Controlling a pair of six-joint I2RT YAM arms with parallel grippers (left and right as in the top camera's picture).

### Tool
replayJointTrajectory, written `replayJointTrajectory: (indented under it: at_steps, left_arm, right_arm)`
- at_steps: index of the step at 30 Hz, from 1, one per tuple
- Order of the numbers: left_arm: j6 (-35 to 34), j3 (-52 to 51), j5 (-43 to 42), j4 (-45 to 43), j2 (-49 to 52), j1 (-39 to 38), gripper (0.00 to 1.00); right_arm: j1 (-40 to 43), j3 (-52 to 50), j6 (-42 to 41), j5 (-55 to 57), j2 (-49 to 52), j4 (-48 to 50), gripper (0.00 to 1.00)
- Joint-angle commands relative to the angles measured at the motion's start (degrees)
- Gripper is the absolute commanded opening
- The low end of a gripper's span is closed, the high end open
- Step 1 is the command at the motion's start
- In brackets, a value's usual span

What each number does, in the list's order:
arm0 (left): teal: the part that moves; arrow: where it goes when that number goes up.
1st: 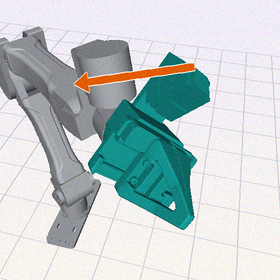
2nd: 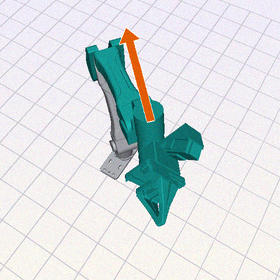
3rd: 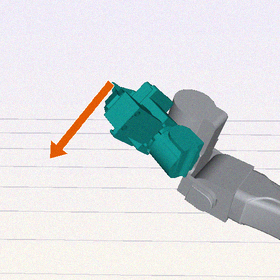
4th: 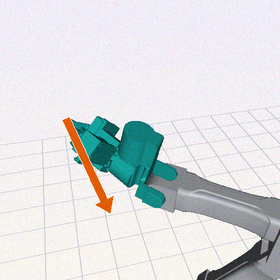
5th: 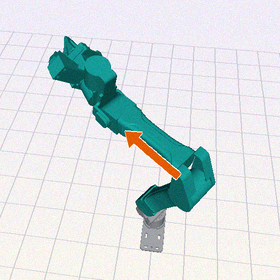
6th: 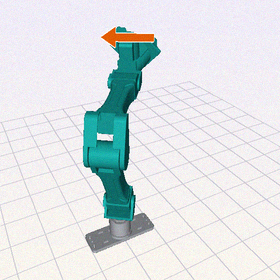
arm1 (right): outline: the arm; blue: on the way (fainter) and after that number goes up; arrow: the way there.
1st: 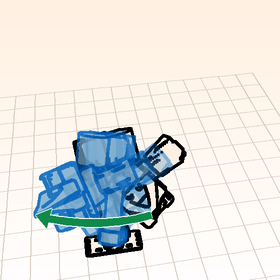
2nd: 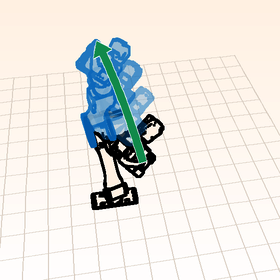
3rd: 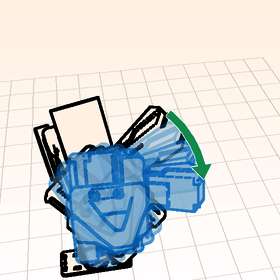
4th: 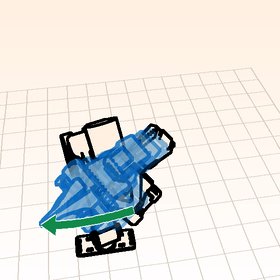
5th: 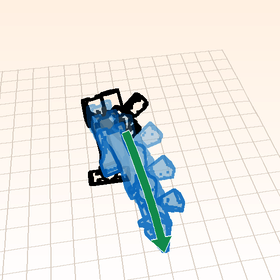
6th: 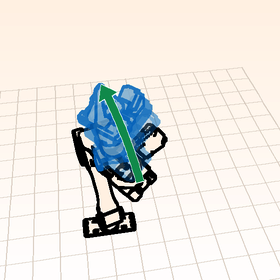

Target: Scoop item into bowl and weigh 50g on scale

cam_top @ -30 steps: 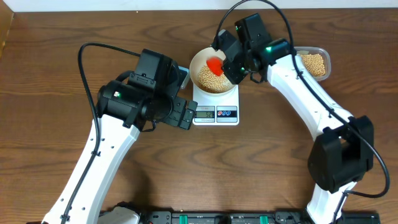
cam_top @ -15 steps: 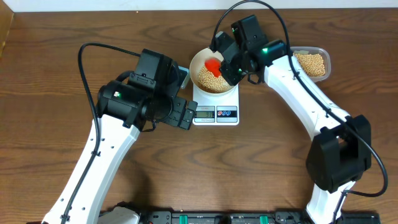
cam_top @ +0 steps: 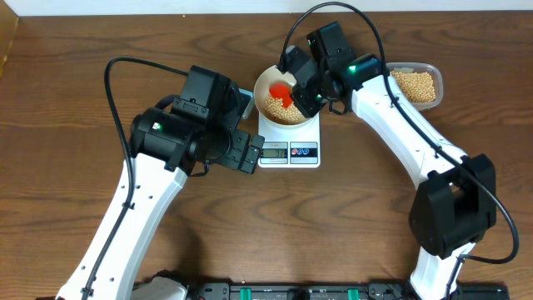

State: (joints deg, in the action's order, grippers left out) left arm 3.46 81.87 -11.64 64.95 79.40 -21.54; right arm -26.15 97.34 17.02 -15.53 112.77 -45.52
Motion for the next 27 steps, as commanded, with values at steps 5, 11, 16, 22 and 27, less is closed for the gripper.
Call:
replayJointTrajectory:
  at_steps: [5,11,16,22,27]
  left_arm:
    - [0.81,-0.55,0.59,0.17,-0.42,-0.02,0.98]
    - [0.81,-0.55,0.59,0.17,-0.42,-0.02,0.98]
    - [0.81,-0.55,0.59,0.17,-0.42,-0.02,0.98]
    - [0.81,-0.55,0.59,0.17,-0.42,-0.02,0.98]
    - [0.81,-0.55,0.59,0.17,-0.42,-0.02,0.98]
  right_arm:
    - [-0.22,0.37,-2.14,-1.84,0.52,-0.35,0.01]
    - [1.57,0.37,-6.1,-5.51,0.5,-0.09,0.01]
    - [4.94,0.37,-10.27,-12.09,0.5,1.27,0.01]
    - [8.41,0.37,-13.73,-19.1,0.5,2.56,0.01]
    - [11.23,0.37,-14.88,-27.17,0.5,3.39,0.01]
